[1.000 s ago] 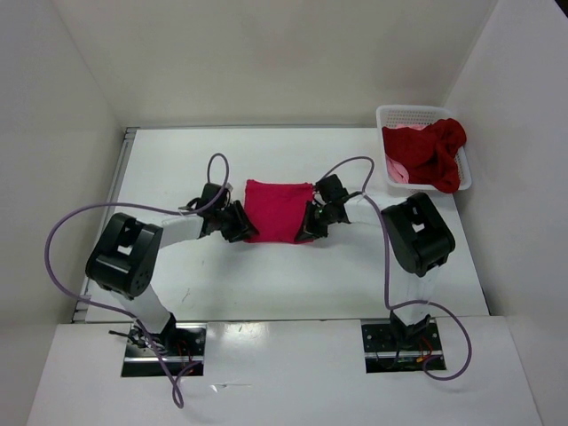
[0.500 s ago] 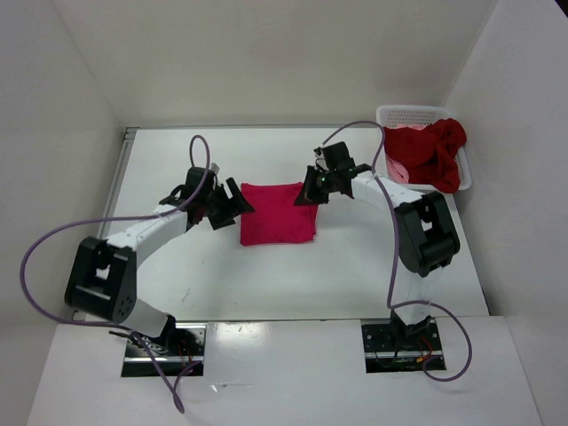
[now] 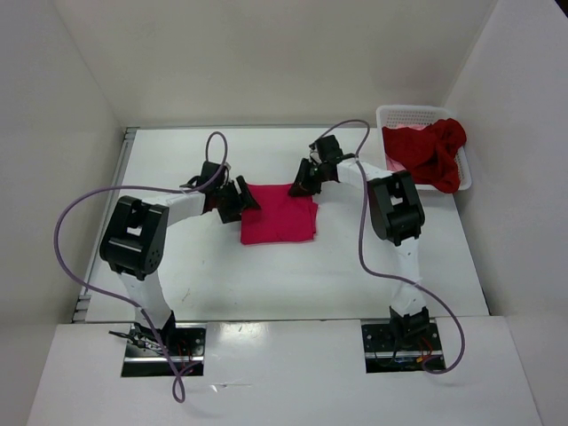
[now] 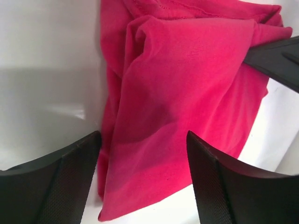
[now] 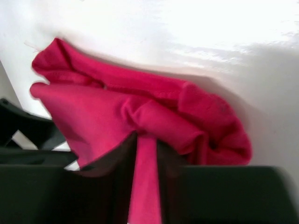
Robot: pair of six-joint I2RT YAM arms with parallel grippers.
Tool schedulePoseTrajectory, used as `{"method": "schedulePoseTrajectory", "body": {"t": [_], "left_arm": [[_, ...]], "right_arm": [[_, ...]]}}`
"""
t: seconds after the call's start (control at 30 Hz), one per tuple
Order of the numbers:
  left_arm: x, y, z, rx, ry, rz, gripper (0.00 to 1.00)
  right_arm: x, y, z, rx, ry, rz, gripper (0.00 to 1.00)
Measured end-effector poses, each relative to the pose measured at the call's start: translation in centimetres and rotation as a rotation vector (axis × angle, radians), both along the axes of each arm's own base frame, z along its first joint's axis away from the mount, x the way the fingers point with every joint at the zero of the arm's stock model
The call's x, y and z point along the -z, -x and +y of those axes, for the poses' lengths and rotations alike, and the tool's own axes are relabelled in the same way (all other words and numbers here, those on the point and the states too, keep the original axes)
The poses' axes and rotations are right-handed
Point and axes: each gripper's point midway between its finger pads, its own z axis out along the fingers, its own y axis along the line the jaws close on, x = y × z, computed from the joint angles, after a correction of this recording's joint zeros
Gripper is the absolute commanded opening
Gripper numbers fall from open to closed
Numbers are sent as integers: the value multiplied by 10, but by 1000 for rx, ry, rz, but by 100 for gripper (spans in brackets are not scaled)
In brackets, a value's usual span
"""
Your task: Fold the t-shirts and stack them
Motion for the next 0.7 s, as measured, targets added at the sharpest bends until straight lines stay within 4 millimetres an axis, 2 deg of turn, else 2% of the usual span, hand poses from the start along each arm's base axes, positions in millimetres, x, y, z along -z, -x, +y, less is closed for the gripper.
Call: {"method": "schedulePoseTrajectory", "body": {"t": [0.1,0.13,0.2,0.3,0.33,0.4,0.43,0.47,0.53,0.6,0.7], "left_arm": [[1,-3,-4,8,18,-8,71],[2,-4,-5,11,26,-9,69],[3,-6,-8,15,41,-17,63],[6,-8,-13,26,59,-20,55],[7,-9,-16,35,70,-23,46],[9,-12,-24,49,80,-20,36],[11,-14,-29,59,86,-18,24],[12,-15,-34,65,96,-17,19],[13,-20,-41,74,97,-10,14],[7,-34,-47,79,98,-20,12],[-19,-78,-46,58,122,-77,12]], "right_arm": [[-15,1,0,-6,-6,-17,57],[-24,2,0,-7,-8,-29,59],[-52,2,-3,-8,-18,-75,60],[-108,10,-9,-7,-54,-179,60],[-125,18,-13,-6,-68,-203,60],[-160,33,-27,8,-97,-264,60],[-172,41,-37,19,-108,-284,60],[-183,48,-49,36,-117,-306,60],[-191,62,-73,78,-121,-326,60],[-183,78,-97,125,-113,-311,60],[-158,102,-117,163,-91,-240,60]]}}
